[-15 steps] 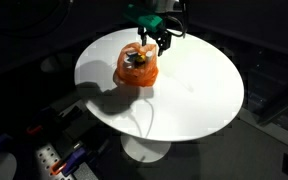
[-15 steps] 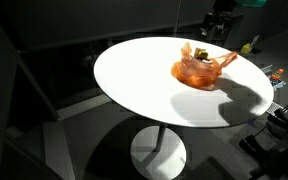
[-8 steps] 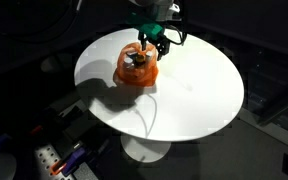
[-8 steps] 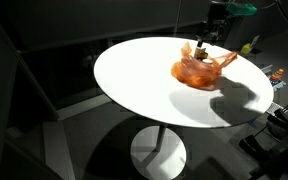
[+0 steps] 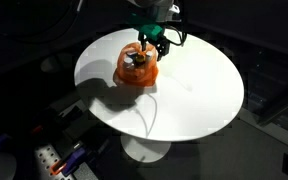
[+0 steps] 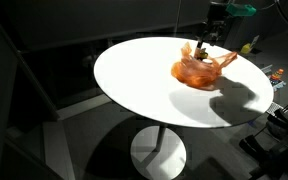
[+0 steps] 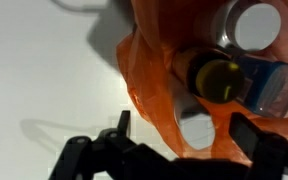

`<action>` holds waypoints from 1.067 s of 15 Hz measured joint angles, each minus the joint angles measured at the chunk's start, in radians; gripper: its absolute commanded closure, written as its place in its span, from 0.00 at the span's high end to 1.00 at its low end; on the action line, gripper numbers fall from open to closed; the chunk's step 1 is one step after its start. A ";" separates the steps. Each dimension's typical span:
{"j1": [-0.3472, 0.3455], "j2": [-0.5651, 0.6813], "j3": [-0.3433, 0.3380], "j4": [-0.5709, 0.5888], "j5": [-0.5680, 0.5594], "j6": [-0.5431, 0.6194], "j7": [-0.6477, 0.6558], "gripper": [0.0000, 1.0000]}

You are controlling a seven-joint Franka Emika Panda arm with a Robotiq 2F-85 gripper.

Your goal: Take the white and blue bottle out of the plastic bag then put it on the table

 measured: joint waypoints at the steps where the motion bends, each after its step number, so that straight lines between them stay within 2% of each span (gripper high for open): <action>1: 0.001 0.002 0.000 0.000 -0.001 0.000 0.000 1.00; 4: 0.006 0.006 0.000 0.000 -0.003 0.001 0.001 1.00; 5: 0.009 0.007 0.000 0.000 -0.006 0.001 0.002 0.94; 6: 0.012 0.008 0.000 0.000 -0.010 0.002 0.003 0.83; 8: 0.017 0.010 0.000 0.001 -0.023 0.006 0.008 0.73; 9: 0.019 0.011 0.000 0.001 -0.030 0.010 0.009 0.65; 10: 0.020 0.013 0.000 0.002 -0.035 0.013 0.010 0.52; 11: 0.020 0.014 0.000 0.003 -0.040 0.016 0.012 0.42; 15: 0.022 0.021 -0.001 0.006 -0.055 0.032 0.021 0.12; 16: 0.023 0.021 -0.001 0.006 -0.056 0.037 0.023 0.11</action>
